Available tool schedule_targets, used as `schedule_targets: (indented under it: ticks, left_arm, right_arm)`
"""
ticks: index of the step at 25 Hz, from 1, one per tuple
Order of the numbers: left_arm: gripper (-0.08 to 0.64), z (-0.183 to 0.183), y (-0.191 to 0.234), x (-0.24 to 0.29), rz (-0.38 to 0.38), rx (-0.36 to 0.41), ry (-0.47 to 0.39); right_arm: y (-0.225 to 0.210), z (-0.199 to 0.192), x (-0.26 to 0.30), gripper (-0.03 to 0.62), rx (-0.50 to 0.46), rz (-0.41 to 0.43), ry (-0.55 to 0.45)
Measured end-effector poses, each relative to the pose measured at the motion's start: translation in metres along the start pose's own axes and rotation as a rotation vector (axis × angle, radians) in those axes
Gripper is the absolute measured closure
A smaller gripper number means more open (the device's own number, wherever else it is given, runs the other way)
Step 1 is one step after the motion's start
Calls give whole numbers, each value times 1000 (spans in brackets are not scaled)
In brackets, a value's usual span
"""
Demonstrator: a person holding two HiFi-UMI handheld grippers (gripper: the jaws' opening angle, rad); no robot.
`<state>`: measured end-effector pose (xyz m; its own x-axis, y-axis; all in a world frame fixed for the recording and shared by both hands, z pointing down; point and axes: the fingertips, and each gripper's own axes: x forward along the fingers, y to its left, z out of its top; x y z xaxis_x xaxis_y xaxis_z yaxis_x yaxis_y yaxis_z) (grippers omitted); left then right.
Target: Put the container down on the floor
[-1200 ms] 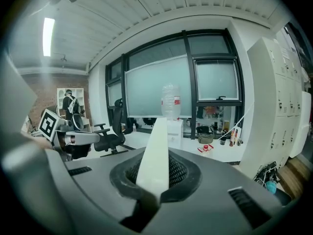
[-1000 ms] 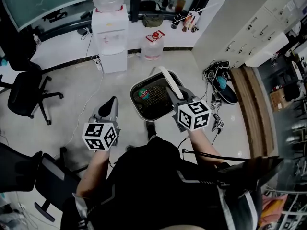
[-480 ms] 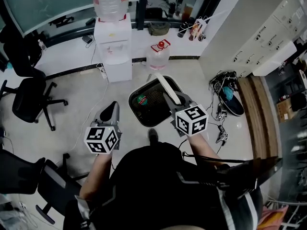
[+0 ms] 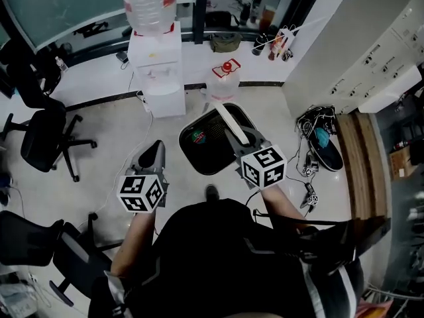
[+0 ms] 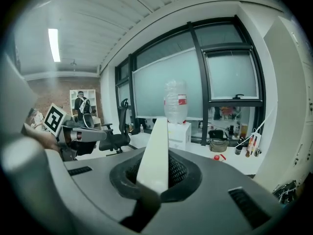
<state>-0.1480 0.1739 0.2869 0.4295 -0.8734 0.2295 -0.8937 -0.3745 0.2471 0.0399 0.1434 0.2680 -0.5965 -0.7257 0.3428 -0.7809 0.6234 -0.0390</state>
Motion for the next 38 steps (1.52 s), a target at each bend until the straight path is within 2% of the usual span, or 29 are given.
schedule_targets:
  ticks: [7, 19, 26, 38]
  left_arm:
    - [552, 8, -7, 37, 50, 6, 9]
    - [552, 10, -29, 97, 89, 21, 44]
    - [552, 18, -29, 114, 113, 31, 47]
    - [552, 17, 9, 150, 80, 6, 64]
  right_arm:
    - [-38, 5, 17, 572, -34, 38, 6]
    - [-94, 5, 33, 572, -48, 119, 13]
    - [-118, 4, 43, 572, -45, 128, 12]
    - [-129, 7, 88, 572, -35, 102, 40]
